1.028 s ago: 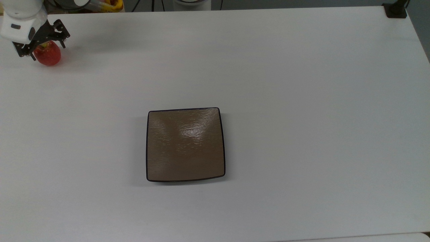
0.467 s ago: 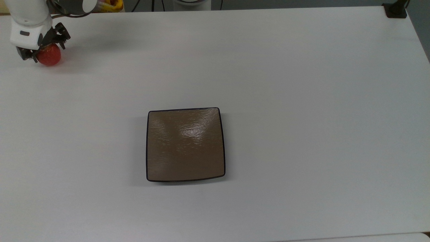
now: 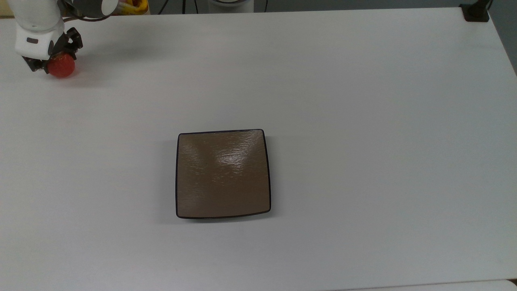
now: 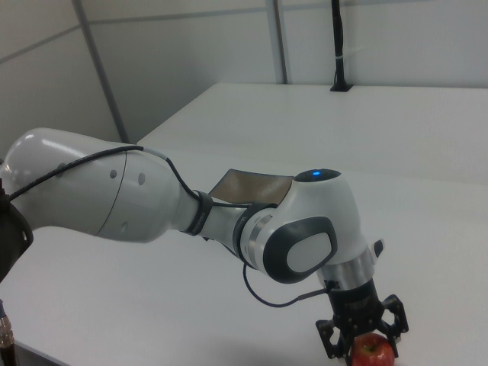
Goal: Apples placed on a ceramic plate
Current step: 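Lower the gripper around the red apple and close it, then lift the grasped apple and carry it toward the plate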
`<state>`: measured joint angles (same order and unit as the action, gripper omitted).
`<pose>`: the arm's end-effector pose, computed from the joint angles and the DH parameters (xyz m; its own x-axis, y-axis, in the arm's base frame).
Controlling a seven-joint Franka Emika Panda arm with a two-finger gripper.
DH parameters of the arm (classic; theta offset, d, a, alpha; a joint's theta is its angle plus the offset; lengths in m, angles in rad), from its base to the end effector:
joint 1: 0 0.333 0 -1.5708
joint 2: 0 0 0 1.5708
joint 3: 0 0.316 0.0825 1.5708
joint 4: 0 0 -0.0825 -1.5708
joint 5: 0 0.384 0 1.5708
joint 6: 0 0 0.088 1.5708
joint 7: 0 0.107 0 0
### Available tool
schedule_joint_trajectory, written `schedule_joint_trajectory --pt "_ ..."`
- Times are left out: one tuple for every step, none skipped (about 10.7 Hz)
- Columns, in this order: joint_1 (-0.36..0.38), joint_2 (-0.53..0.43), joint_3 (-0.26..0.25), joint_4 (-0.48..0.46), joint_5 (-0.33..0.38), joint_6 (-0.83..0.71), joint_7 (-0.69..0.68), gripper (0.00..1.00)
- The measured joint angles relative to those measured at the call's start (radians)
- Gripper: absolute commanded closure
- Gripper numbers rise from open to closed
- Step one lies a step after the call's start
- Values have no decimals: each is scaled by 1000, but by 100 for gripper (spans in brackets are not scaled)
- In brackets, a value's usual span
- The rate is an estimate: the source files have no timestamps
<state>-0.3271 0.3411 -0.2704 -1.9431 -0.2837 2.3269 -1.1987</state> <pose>0.5151 -0.3468 0.3193 0.6763 0.6843 -0.2724 0.7299 -0.6723 0.1234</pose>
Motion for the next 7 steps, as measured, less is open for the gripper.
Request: schedule_joint_trajectory --pt "0 0 0 0 0 0 0 100" --pt "0 0 0 0 0 0 0 100" --pt "0 0 0 0 0 0 0 100" --pt "0 0 0 0 0 0 0 100" --pt "0 -1 0 0 0 0 0 100" --pt "0 -4 0 2 0 0 0 100" --pt "0 -15 0 3 0 -6 0 100"
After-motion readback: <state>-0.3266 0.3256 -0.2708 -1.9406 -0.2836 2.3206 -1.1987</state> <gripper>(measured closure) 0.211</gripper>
